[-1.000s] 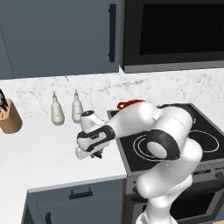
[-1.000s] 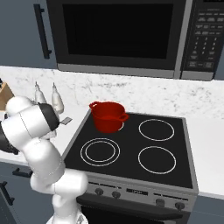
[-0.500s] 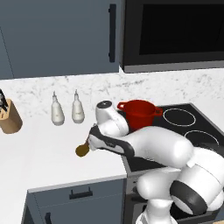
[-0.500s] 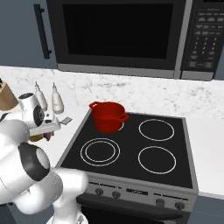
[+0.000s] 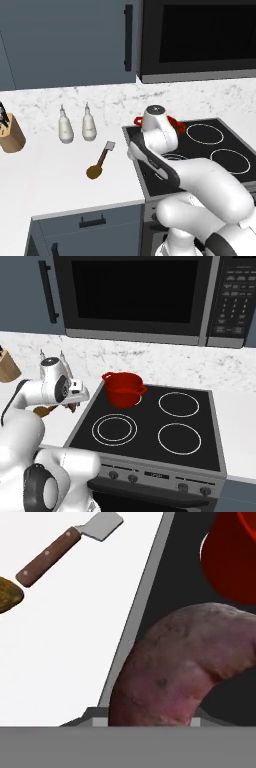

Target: Put the potato and avocado in the pot. Retrieve the spatula and lightly stir the vegetables in the pot.

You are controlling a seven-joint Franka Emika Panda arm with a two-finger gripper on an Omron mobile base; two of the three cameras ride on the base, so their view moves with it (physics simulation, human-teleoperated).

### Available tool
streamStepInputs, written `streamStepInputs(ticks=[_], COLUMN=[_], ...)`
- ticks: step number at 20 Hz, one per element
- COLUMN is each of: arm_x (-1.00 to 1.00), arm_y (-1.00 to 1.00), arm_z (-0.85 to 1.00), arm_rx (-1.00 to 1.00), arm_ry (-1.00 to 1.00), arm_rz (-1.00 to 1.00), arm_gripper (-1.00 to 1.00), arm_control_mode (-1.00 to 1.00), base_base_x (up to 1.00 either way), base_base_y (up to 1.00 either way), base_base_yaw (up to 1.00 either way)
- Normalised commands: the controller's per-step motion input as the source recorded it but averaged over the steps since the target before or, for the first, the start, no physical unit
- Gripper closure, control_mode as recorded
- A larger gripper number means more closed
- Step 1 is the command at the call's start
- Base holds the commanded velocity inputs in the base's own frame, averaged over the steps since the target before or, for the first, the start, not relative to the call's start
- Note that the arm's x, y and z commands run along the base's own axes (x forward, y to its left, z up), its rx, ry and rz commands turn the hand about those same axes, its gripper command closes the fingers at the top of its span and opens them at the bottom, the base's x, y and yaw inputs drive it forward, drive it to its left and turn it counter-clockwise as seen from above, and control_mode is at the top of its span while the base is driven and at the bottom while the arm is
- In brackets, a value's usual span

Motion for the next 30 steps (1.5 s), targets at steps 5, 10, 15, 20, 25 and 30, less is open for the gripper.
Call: streamStepInputs(ticks=[5, 10, 15, 20, 25, 30], arm_x=[0.29, 0.41, 0.49, 0.60, 0.38, 0.10], arm_y=[-0.41, -0.34, -0.34, -0.35, -0.26, -0.46], arm_z=[0.13, 0.00, 0.00, 0.00, 0.01, 0.04], arm_rx=[0.04, 0.04, 0.06, 0.07, 0.01, 0.05], arm_ry=[0.00, 0.00, 0.00, 0.00, -0.01, -0.04], arm_rz=[-0.04, -0.01, 0.00, 0.00, -0.01, 0.00], arm_gripper=[1.00, 1.00, 1.00, 1.00, 1.00, 1.00], arm_control_mode=[-1.00, -1.00, -1.00, -1.00, -1.00, -1.00], base_base_x=[0.00, 0.00, 0.00, 0.00, 0.00, 0.00], base_base_y=[0.00, 0.00, 0.00, 0.00, 0.00, 0.00], base_base_yaw=[0.00, 0.00, 0.00, 0.00, 0.00, 0.00])
